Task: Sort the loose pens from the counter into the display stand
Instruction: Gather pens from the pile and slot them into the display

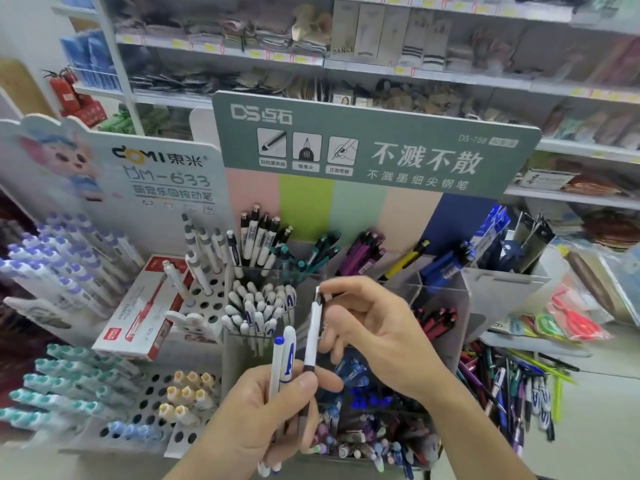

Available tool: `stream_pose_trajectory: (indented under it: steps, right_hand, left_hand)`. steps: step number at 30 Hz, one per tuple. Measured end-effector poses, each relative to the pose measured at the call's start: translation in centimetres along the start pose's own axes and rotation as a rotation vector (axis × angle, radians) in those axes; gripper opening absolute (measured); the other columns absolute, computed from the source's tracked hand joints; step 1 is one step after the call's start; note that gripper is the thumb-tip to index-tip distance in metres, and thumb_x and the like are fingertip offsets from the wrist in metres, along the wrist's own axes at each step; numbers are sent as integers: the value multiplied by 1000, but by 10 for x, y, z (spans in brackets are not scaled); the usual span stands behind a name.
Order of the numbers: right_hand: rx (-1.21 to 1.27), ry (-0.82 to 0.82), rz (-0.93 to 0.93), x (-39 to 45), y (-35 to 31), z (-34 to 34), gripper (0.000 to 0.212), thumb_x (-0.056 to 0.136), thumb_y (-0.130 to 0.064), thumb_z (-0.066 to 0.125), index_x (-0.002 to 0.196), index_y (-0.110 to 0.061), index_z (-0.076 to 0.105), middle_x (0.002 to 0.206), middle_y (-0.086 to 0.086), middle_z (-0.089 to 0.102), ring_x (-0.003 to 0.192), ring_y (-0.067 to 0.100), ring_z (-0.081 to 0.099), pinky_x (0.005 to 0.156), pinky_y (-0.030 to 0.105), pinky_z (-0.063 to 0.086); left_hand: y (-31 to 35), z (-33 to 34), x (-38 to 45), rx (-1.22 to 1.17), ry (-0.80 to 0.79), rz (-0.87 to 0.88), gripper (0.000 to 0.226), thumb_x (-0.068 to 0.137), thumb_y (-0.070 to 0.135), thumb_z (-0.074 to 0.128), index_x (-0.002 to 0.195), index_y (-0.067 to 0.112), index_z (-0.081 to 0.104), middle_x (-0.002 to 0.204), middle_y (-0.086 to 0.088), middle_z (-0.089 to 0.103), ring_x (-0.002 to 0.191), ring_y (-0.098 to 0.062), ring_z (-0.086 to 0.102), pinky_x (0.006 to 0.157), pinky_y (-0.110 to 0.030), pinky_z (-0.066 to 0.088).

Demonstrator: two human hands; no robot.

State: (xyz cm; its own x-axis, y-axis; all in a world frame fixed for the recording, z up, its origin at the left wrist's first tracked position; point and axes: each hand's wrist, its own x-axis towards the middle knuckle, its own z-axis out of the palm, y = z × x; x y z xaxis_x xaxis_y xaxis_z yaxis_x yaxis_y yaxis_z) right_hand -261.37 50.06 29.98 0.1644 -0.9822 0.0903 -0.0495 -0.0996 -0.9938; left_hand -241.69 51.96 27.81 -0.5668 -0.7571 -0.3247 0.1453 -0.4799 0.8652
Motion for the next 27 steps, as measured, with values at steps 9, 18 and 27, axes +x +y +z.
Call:
stream_pose_trajectory:
  steps: [9,18,27]
  right_hand:
    - [-96,470,-411,47,-40,3,23,90,-6,75,108,-14,64,84,3,72,71,24,72,68,33,60]
    - [-712,364,-671,115,-3,37,15,86,-16,81,97,-7,76,88,2,72,83,20,65,74,40,56]
    - [-541,189,-327,40,-21,37,12,96,-25,69,104,-18,73,88,-5,67,77,12,62,70,19,48]
  left_hand:
    - [1,-4,-6,-395,168,21,66,53,-5,71,119,-7,58,71,-23,53,40,-24,42,31,-22,29]
    - [7,-2,-13,-541,206,136,105,22,14,103,114,-8,57,97,-40,66,69,-44,71,55,-46,61]
    - [9,-3,-16,-378,77,99,54,74,45,82,104,2,70,72,-25,60,27,-20,46,30,-17,34]
